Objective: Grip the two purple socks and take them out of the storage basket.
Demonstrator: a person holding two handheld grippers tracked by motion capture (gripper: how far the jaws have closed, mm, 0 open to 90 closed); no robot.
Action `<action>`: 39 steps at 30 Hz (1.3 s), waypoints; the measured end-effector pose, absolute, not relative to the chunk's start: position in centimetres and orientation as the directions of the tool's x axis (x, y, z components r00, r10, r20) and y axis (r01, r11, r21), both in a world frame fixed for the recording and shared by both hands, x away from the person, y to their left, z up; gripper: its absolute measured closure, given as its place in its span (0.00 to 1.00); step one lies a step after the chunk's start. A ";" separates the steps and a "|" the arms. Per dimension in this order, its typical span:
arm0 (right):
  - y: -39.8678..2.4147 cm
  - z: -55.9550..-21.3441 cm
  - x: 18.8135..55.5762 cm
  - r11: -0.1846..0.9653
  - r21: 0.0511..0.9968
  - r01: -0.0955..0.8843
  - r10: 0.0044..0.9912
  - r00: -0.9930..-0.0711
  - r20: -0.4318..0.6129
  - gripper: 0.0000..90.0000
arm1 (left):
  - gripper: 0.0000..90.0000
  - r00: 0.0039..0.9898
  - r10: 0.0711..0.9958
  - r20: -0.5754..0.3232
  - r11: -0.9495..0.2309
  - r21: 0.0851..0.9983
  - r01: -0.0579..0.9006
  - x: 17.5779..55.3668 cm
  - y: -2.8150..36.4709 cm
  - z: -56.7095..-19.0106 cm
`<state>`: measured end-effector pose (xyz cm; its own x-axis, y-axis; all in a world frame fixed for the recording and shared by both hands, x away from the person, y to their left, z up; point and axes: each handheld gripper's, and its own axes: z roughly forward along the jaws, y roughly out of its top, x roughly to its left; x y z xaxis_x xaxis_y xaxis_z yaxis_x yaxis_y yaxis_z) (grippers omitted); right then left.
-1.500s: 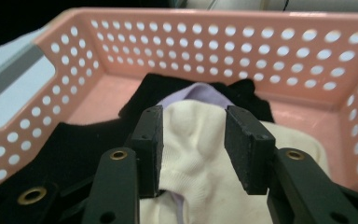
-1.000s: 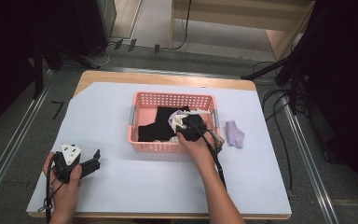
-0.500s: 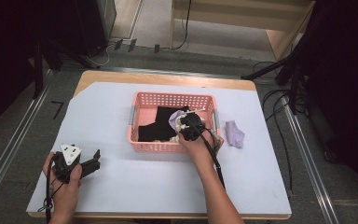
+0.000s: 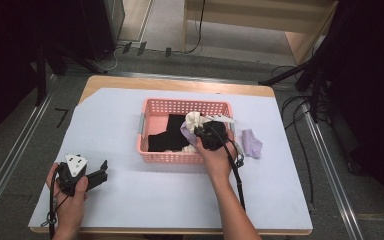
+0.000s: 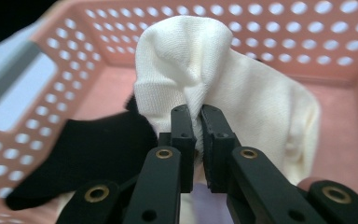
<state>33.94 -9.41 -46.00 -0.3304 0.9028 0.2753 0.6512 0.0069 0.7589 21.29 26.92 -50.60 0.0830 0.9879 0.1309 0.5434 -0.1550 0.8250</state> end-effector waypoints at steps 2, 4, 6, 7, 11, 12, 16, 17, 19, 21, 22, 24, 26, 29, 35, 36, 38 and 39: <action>-8.8 -45.5 33.6 -0.001 0.776 0.631 0.882 -0.366 0.298 0.94 | 0.17 0.083 0.988 0.131 -0.155 0.825 0.543 21.3 26.9 -50.6; -7.5 -44.9 33.2 0.035 0.799 0.600 0.855 -0.432 0.287 0.94 | 0.17 0.083 0.988 0.131 -0.155 0.825 0.543 21.3 26.9 -50.6; -7.0 -44.7 33.1 0.054 0.806 0.589 0.844 -0.459 0.279 0.94 | 0.17 0.083 0.988 0.131 -0.155 0.826 0.542 21.3 26.9 -50.6; -6.4 -44.5 33.0 0.065 0.811 0.581 0.823 -0.491 0.286 0.93 | 0.17 0.083 0.988 0.131 -0.155 0.826 0.542 21.3 26.9 -50.6; -5.6 -44.0 33.0 0.066 0.801 0.595 0.768 -0.542 0.340 0.75 | 0.17 0.083 0.988 0.127 -0.152 0.827 0.541 21.3 26.9 -50.6; -6.1 -43.9 33.2 0.037 0.805 0.592 0.781 -0.520 0.346 0.71 | 0.17 0.082 0.989 0.126 -0.150 0.828 0.540 21.3 27.0 -50.6; -7.6 -44.0 33.7 0.008 0.801 0.599 0.842 -0.436 0.318 0.71 | 0.17 0.083 0.989 0.124 -0.150 0.828 0.541 21.3 26.9 -50.6; -7.9 -44.1 33.8 0.012 0.799 0.601 0.862 -0.411 0.296 0.71 | 0.17 0.083 0.988 0.127 -0.152 0.826 0.543 21.3 26.9 -50.6; -8.6 -44.6 34.4 0.027 0.775 0.632 0.905 -0.345 0.250 0.71 | 0.17 0.084 0.988 0.128 -0.153 0.826 0.542 21.3 26.9 -50.6; -8.8 -45.5 34.9 0.067 0.733 0.677 0.923 -0.321 0.212 0.71 | 0.17 0.083 0.988 0.130 -0.154 0.826 0.542 21.3 26.9 -50.6; -8.8 -45.9 35.0 0.076 0.724 0.686 0.930 -0.310 0.196 0.71 | 0.17 0.081 0.988 0.130 -0.153 0.827 0.541 21.3 26.9 -50.6; -8.8 -46.5 35.3 0.093 0.697 0.712 0.936 -0.301 0.183 0.71 | 0.17 0.083 0.988 0.130 -0.155 0.826 0.541 21.3 26.9 -50.6; -8.4 -47.1 35.4 0.104 0.678 0.728 0.940 -0.295 0.172 0.71 | 0.17 0.084 0.988 0.133 -0.158 0.826 0.541 21.3 26.9 -50.6; -7.8 -47.7 35.6 0.131 0.624 0.770 0.943 -0.290 0.161 0.67 | 0.17 0.084 0.988 0.131 -0.156 0.826 0.541 21.3 26.9 -50.6; -7.6 -48.1 36.3 0.141 0.496 0.857 0.947 -0.263 0.185 0.62 | 0.17 0.086 0.987 0.132 -0.158 0.827 0.540 21.3 26.9 -50.6; -7.5 -48.1 36.4 0.137 0.482 0.865 0.952 -0.250 0.178 0.63 | 0.17 0.086 0.987 0.132 -0.158 0.827 0.540 21.3 26.9 -50.6; -7.4 -48.2 36.6 0.131 0.444 0.886 0.959 -0.227 0.171 0.67 | 0.17 0.085 0.988 0.132 -0.157 0.827 0.539 21.3 26.9 -50.6; -7.4 -48.2 36.6 0.130 0.424 0.896 0.963 -0.216 0.163 0.73 | 0.17 0.086 0.987 0.133 -0.158 0.827 0.539 21.3 26.9 -50.6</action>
